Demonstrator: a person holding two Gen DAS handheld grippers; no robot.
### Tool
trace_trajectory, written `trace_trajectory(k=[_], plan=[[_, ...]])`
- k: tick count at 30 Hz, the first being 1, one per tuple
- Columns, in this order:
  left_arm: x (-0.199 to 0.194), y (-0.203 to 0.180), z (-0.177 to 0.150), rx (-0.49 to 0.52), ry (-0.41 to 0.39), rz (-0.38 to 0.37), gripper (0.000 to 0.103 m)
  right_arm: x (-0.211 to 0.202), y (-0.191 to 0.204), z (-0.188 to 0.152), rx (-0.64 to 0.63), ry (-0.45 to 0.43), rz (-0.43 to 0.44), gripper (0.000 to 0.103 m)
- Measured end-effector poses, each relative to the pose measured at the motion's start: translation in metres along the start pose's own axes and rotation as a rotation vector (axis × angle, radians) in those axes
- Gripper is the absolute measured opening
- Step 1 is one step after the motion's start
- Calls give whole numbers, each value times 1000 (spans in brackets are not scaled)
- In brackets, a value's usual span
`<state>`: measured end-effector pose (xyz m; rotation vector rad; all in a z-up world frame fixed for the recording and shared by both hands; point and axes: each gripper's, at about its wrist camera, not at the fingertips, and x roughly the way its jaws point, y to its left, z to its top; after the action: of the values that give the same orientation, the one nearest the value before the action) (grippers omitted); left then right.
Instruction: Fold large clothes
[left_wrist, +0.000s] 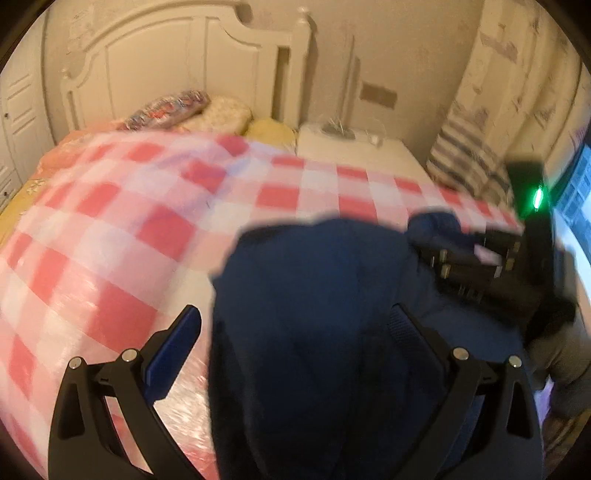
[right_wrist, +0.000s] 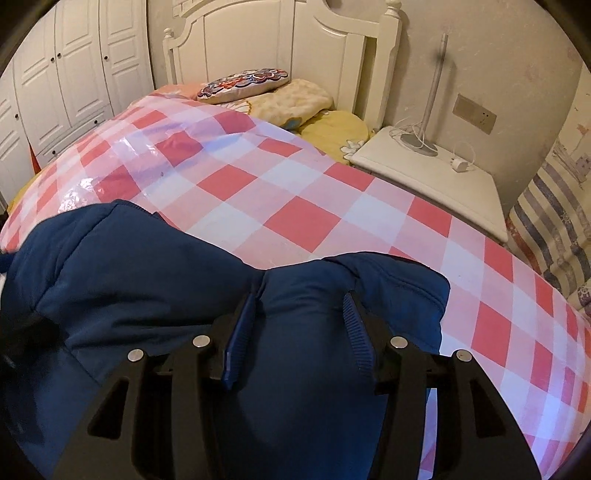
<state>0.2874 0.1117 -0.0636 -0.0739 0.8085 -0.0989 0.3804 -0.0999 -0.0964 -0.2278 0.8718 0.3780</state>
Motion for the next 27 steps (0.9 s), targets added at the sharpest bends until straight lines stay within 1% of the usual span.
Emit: trace_trajectory(k=[1,2,3,5,6,7,8,9,10,11,13,15,19,21,22,23,24,25,27], plan=[[-5,1,6,-5,-22,15,101,0,0,0,-1,0,-3,51],[-7,0,16,-3,-42,52,101,0,1,0,-1,-1,-5,51],[-5,-1,21,1,-47,70,101,0,1,0,-2,-2,-8,51],[13,-3,32,28,-48,159,101,0,0,-1,1,-4,-6,51],[30,-3,34,37,-19,216,101,-1,-1,-1,6,-6,-4,51],[55,1,33,47,42,258,101,-1,-1,-2,9,-7,-2,51],[69,5,32,48,74,251,101,-1,-3,-2,17,-8,-1,51],[78,12,30,30,94,226,101,-1,-4,-2,34,-9,2,51],[78,18,29,6,96,210,101,-1,-4,-2,31,-10,-1,51],[77,19,28,4,87,218,101,0,-2,-2,25,-11,-6,51],[74,16,23,25,53,260,101,-1,-1,-2,21,-14,-10,51],[71,14,20,27,35,278,101,-1,-1,-2,20,-18,-11,51],[70,20,17,3,37,263,101,-3,2,-2,9,-18,-44,51],[68,20,15,-1,34,264,101,-3,4,0,-10,-1,-57,51],[69,21,15,-4,33,265,101,-4,5,3,-23,16,-71,54],[69,22,14,-7,32,266,101,-6,5,7,-31,34,-97,61],[69,24,13,-11,33,264,101,-9,5,12,-30,41,-120,64],[69,26,12,-18,35,258,101,-15,4,16,-22,28,-130,67],[70,30,11,-28,38,243,101,-31,0,25,10,-38,-127,67]])
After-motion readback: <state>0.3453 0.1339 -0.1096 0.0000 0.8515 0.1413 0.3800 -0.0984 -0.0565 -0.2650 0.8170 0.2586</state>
